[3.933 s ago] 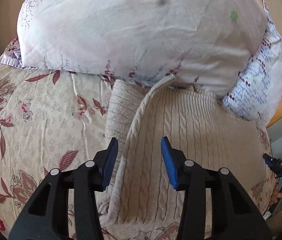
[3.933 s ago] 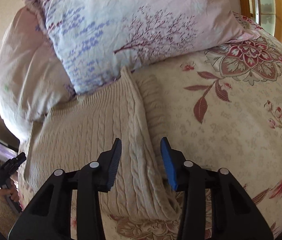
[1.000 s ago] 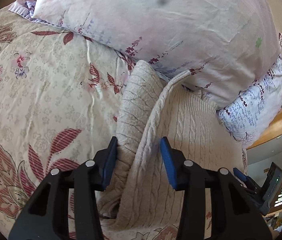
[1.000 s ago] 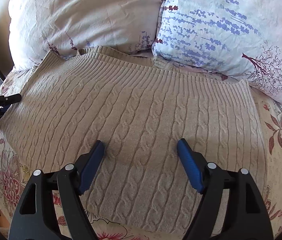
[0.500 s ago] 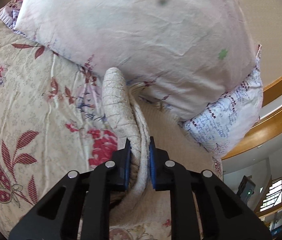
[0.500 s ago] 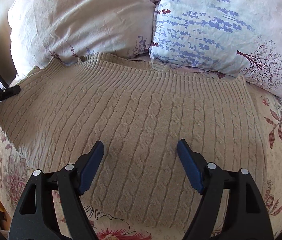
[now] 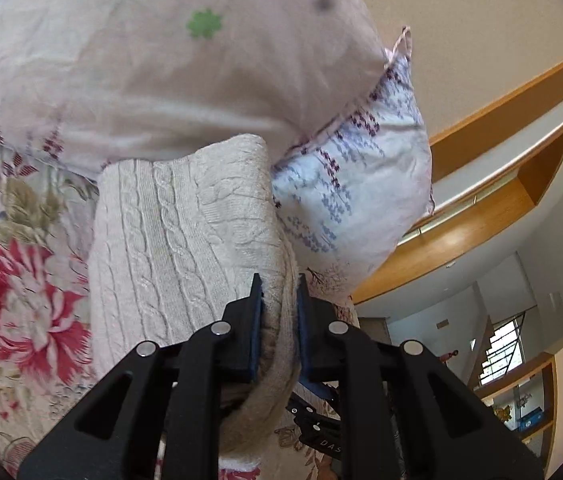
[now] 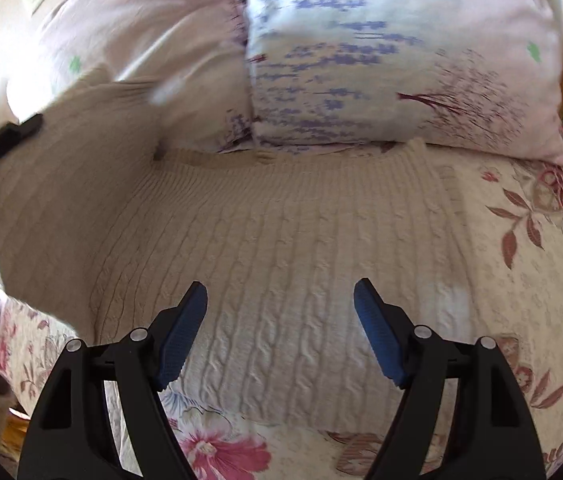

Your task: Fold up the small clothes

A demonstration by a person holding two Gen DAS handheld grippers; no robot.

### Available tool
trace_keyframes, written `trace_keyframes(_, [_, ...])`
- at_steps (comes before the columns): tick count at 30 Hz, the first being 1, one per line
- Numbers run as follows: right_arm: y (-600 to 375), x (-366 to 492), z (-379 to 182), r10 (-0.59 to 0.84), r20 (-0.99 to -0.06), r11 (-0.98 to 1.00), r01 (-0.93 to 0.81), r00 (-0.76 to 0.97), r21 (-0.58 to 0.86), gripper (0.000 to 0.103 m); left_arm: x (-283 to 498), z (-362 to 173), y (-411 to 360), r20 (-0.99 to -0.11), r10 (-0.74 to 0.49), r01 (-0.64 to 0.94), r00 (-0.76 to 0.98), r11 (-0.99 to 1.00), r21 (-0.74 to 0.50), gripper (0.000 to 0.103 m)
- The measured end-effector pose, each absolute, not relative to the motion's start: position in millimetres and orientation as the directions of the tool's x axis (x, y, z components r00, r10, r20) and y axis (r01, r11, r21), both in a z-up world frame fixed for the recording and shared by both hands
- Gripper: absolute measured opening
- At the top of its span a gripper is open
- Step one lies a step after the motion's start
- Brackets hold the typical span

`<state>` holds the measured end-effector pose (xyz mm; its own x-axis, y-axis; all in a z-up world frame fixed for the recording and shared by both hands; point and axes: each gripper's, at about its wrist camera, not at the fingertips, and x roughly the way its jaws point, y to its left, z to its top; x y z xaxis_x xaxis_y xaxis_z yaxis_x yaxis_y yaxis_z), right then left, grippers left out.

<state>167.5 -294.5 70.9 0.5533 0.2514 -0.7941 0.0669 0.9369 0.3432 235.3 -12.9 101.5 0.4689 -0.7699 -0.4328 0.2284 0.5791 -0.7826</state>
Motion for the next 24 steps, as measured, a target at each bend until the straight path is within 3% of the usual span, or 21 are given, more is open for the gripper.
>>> trace_keyframes(7, [-350,147,61,0.41,-0.72,0.802,0.154,0.56,0.577,0.077,236,45,-84,-0.575,-0.75,0.199,0.328,0.65,-0.734,0.015])
trace_keyframes(11, [-373,147,57,0.563,-0.601,0.63,0.176,0.568,0.756,0.077,233,29,-95,-0.567,-0.775,0.176,0.279,0.621,-0.763,0.021])
trace_keyframes(13, [-375,152,55,0.606,-0.568,0.578,0.182,0.557,0.796,0.077,231,37,-92,-0.547,-0.792,0.202,0.273,0.603,-0.772,0.046])
trace_keyframes(16, [-370,164,44,0.675,-0.541,0.504,0.221,0.503,0.835,0.076,221,54,-69,-0.531,-0.782,0.218,0.326,0.609,-0.763,0.061])
trace_keyframes(21, [-353,184,36,0.693,-0.579,0.531,0.238,0.429,0.813,0.061,209,67,-4,-0.604,-0.623,0.129,0.498,0.742,-0.658,0.066])
trace_keyframes(24, [-343,197,30,0.717,-0.57,0.522,0.233,0.402,0.821,0.057,209,54,21,-0.7,-0.503,0.058,0.507,0.83,-0.554,0.065])
